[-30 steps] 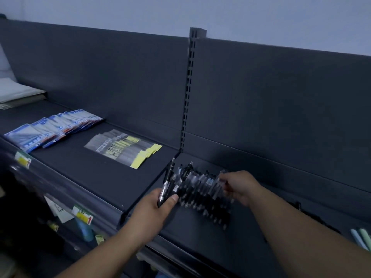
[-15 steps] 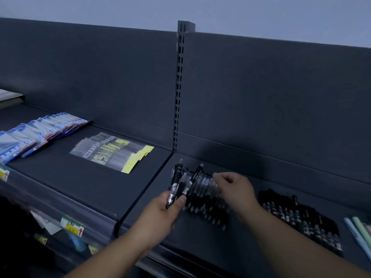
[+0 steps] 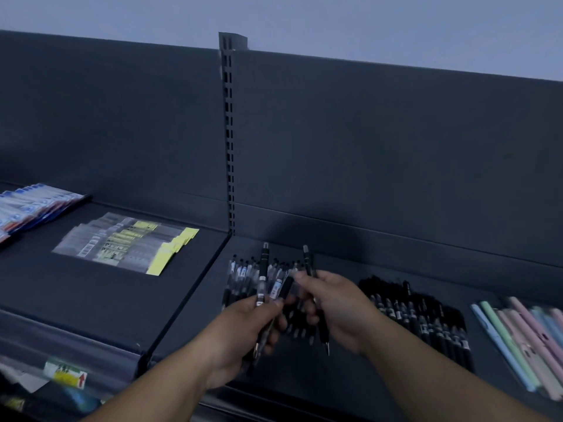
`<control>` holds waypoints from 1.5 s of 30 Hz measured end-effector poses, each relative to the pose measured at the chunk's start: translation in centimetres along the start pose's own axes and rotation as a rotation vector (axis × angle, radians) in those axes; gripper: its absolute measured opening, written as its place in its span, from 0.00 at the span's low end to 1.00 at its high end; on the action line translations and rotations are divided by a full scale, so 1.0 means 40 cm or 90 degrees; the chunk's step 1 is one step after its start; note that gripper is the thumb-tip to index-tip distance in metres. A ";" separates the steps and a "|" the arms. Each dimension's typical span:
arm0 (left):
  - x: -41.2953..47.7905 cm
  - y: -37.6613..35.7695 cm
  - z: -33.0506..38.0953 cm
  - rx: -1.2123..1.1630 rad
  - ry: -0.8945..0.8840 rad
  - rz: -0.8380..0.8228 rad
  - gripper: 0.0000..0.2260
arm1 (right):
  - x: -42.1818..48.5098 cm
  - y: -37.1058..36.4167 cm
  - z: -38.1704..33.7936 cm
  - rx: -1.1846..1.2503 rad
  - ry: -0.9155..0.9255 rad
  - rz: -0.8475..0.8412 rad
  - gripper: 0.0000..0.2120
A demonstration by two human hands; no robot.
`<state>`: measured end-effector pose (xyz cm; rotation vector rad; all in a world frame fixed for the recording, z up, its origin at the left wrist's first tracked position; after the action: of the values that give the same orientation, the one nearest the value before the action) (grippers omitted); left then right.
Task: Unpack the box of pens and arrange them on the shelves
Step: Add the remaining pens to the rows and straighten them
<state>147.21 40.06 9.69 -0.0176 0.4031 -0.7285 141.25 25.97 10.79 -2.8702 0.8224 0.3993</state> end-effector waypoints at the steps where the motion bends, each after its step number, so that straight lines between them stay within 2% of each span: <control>1: -0.001 -0.003 0.001 0.021 0.006 -0.009 0.08 | -0.001 -0.003 0.003 -0.011 0.006 -0.009 0.06; 4: -0.005 -0.007 0.003 0.064 0.012 -0.026 0.07 | 0.004 -0.008 0.005 -0.016 0.013 -0.013 0.06; 15: -0.012 0.009 -0.008 0.034 0.002 -0.005 0.07 | 0.015 0.021 0.003 0.031 0.017 0.076 0.07; 22: 0.004 0.019 -0.026 0.064 -0.024 0.035 0.07 | 0.009 0.036 0.011 0.010 0.013 0.104 0.11; 27: 0.017 0.038 -0.029 0.071 -0.025 0.092 0.06 | 0.012 0.057 0.002 0.036 0.018 0.165 0.12; 32: 0.029 0.052 -0.020 0.012 -0.026 0.143 0.08 | 0.007 0.090 -0.018 0.015 0.044 0.251 0.09; 37: 0.041 0.055 -0.013 -0.016 -0.026 0.130 0.06 | 0.001 0.098 -0.011 -0.020 0.023 0.261 0.05; 40: 0.049 0.055 -0.011 0.038 -0.014 0.139 0.05 | -0.003 0.091 0.007 -0.005 -0.030 0.228 0.04; 45: 0.094 0.062 0.023 0.216 -0.032 0.183 0.10 | -0.004 0.072 0.044 0.019 -0.081 0.187 0.06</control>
<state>151.68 39.37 8.82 0.3342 0.2232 -0.5029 139.22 23.98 9.01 -2.6668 1.2166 0.5885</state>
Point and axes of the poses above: each hand's wrist, its own x-axis towards the middle knuckle, its own y-axis out of the back of the hand, z = x × y, the point moved 2 cm from there along x, towards the middle knuckle, and after that the axes turned 5 degrees about z, right-handed, at the moved point
